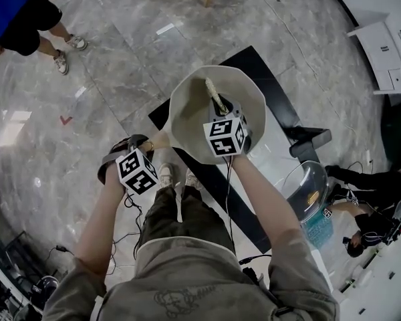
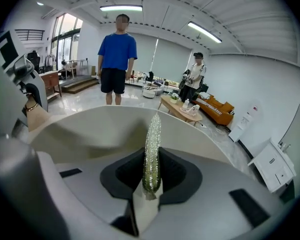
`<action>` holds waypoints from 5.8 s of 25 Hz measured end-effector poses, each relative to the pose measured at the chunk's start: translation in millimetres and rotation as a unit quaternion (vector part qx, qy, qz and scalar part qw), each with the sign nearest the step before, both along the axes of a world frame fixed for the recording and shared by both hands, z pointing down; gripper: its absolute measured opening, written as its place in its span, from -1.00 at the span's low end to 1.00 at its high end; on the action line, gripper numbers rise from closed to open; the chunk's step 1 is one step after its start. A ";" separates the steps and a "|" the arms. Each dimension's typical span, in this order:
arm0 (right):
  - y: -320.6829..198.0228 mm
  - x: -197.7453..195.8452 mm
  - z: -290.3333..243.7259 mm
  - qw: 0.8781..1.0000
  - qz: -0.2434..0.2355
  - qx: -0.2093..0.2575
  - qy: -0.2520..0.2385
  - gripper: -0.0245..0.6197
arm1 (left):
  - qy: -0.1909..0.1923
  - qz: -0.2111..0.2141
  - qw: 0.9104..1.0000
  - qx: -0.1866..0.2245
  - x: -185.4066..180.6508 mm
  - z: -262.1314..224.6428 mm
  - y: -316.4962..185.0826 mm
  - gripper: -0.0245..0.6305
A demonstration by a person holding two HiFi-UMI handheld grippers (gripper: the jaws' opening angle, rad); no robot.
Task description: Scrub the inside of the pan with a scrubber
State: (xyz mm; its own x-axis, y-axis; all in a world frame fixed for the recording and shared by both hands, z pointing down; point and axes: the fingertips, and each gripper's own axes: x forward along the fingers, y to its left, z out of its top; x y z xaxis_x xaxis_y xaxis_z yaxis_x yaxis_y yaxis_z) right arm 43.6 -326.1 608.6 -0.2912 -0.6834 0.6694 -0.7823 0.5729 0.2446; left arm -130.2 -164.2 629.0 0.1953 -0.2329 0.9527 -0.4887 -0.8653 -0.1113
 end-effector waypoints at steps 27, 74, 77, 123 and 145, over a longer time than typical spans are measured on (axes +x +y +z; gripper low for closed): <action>173.0 -33.6 14.9 0.838 -0.406 -0.366 0.006 -0.70 | 0.015 0.013 0.999 -0.027 5.5 -0.4 4.4 -0.62; 85.9 -16.9 -65.9 0.925 -0.274 -0.262 -0.009 -0.71 | 0.014 0.005 1.000 -0.028 6.4 -2.0 7.2 -0.62; 22.4 6.1 -79.9 0.955 -0.248 -0.103 0.123 -0.71 | 0.014 0.004 1.000 -0.027 6.4 -3.0 8.1 -0.62; 96.9 5.7 -95.2 0.944 -0.099 -0.201 -0.243 -0.72 | 0.081 -0.046 0.995 0.021 6.3 -30.2 5.4 -0.26; 133.9 55.2 -373.2 0.926 0.026 0.258 -0.273 -0.70 | 0.349 -0.102 0.852 0.378 37.7 -354.5 -35.1 -0.78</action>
